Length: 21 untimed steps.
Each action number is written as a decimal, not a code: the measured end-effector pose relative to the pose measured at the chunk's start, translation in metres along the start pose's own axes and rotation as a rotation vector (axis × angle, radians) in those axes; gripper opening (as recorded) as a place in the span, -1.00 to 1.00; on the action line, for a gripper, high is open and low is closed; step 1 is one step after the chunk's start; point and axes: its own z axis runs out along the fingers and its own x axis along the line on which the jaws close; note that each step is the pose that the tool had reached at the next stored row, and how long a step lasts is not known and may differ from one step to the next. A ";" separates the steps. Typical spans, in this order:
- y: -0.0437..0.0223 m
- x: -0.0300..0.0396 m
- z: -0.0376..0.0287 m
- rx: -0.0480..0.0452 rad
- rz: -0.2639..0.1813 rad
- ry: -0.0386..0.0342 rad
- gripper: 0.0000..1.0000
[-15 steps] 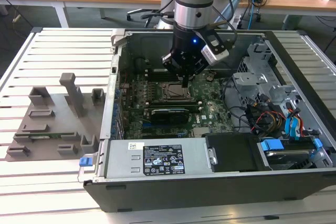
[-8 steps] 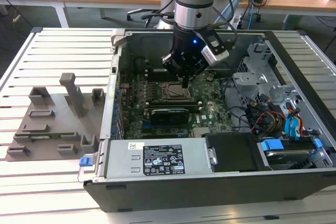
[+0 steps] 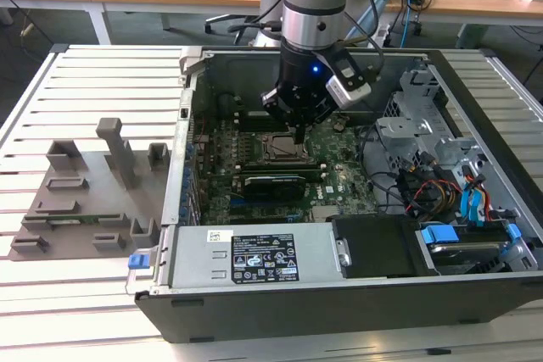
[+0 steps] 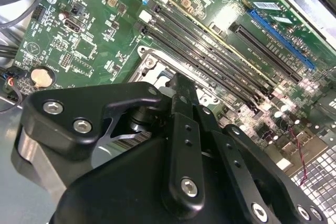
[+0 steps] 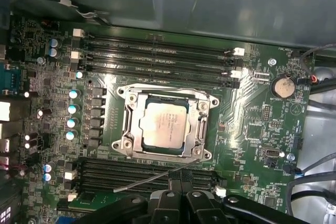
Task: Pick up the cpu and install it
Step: 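Install the second cpu locking lever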
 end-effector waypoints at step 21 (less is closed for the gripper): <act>-0.0393 0.0154 0.0104 -0.1774 0.004 -0.0181 -0.79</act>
